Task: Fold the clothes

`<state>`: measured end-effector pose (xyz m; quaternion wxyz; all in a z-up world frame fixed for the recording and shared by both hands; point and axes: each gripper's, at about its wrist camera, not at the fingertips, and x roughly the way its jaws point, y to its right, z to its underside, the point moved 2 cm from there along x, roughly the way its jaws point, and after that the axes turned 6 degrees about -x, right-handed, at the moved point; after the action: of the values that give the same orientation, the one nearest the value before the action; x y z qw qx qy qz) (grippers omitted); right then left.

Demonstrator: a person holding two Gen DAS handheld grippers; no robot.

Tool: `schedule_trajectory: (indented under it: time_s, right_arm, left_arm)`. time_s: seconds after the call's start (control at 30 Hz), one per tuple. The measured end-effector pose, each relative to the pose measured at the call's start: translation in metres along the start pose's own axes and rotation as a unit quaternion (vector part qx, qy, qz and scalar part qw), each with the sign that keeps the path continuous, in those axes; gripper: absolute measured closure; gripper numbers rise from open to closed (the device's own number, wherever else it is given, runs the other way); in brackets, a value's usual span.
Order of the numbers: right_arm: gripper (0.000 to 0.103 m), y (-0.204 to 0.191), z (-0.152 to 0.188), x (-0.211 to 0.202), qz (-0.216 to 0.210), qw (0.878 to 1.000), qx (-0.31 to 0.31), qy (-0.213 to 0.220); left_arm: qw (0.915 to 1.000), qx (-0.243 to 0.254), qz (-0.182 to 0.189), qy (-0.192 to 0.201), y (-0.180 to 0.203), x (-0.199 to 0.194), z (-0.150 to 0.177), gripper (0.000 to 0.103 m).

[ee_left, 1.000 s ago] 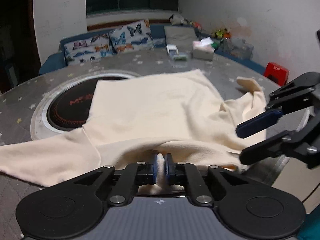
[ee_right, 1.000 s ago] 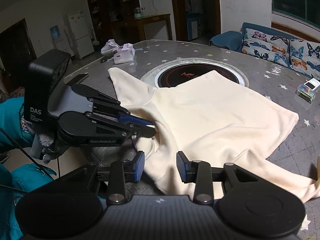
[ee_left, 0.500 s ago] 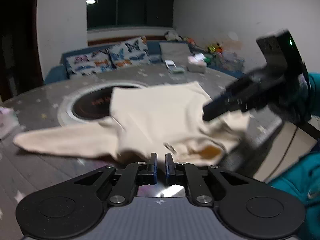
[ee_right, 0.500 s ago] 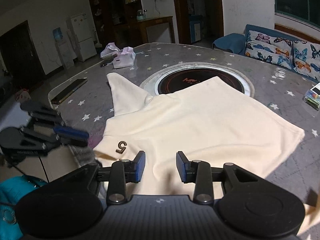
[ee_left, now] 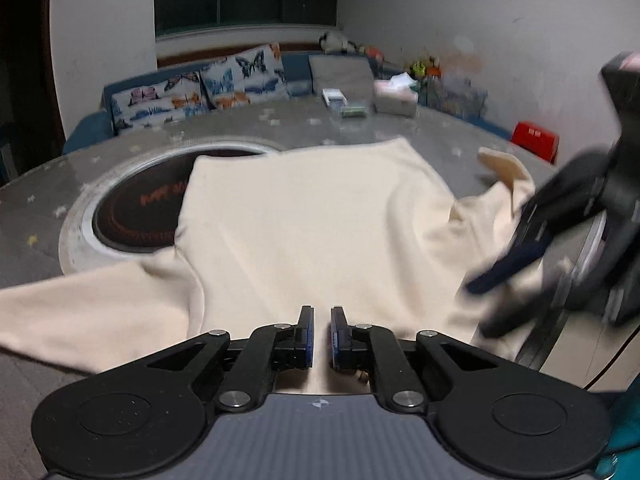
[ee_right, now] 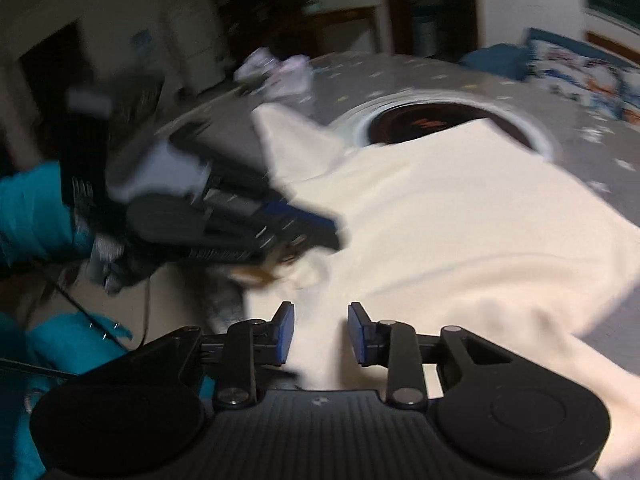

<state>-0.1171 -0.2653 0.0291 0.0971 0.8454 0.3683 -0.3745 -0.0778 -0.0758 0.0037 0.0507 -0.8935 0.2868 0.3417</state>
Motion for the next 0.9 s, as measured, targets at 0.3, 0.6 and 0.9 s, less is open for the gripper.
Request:
schedule_trajectory:
  time_s: [0.3,0.6,0.9]
  right_arm:
    - [0.074,0.1,0.051,-0.055,0.242,0.96,0.142,0.0]
    - [0.069,0.129,0.096,-0.094,0.396,0.89,0.221,-0.046]
    - [0.069,0.145,0.095,-0.097,0.391,0.889,0.235,-0.026]
  left_arm:
    - [1.0,0.004,0.005,-0.002,0.003,0.0,0.002,0.091]
    - [0.9999,0.001,0.013,-0.003,0.005,-0.003,0.004,0.09]
    - [0.9999,-0.002,0.01,0.003,0.002,-0.003,-0.01,0.088]
